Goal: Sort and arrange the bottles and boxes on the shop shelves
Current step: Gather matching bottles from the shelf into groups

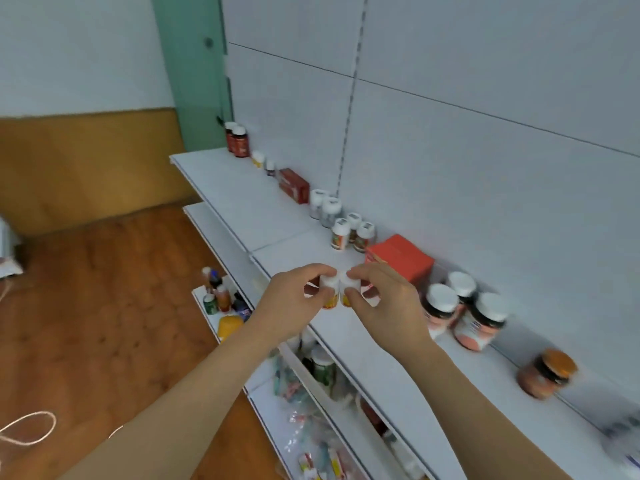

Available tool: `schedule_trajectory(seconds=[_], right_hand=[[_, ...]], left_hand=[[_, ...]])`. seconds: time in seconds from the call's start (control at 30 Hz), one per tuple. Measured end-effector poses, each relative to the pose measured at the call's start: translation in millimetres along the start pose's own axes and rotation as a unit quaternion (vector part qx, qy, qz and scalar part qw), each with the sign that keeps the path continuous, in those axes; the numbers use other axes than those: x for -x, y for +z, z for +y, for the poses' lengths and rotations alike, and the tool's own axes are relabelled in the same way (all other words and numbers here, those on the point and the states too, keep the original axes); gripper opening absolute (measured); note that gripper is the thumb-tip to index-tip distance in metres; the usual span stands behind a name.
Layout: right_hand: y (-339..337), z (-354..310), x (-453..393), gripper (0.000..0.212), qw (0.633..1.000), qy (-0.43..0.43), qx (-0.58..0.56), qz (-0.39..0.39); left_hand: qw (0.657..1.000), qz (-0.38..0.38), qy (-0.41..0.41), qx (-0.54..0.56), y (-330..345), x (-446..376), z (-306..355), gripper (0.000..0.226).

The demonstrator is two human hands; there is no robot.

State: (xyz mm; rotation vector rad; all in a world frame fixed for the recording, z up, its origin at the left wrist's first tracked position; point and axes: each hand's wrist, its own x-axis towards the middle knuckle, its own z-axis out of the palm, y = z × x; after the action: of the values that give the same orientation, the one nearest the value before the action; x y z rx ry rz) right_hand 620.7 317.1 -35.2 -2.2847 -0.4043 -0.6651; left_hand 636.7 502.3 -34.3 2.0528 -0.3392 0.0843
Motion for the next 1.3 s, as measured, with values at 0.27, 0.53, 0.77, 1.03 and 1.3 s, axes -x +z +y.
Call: schedule_trajectory(seconds=[0.27, 0.53, 0.77, 1.03, 1.3], right_hand=[[129, -54, -95, 0.022, 1.0, -0.026, -0.017, 0.002], [229, -86, -170, 0.021, 1.0, -0.017, -0.001, 0.001], [303, -65, -246, 0.019, 1.0, -0.006, 0.014, 0.0], [376, -16, -359, 0.021, 0.999, 0.022, 0.022, 0.023], [433, 28, -447, 0.021, 0.995, 0.059, 0.064, 0.044]], left_hand=[[0.997, 0.04, 0.006, -0.064, -134, -60, -79, 0.026], [0.998, 0.02, 0.007, -0.066, -230, -121, -146, 0.029], [0.998, 0.008, 0.009, -0.055, -269, -206, -206, 0.026], [0.995, -0.014, 0.034, -0.09, -303, -345, -261, 0.023], [0.988, -0.036, 0.052, -0.142, -325, -460, -313, 0.022]])
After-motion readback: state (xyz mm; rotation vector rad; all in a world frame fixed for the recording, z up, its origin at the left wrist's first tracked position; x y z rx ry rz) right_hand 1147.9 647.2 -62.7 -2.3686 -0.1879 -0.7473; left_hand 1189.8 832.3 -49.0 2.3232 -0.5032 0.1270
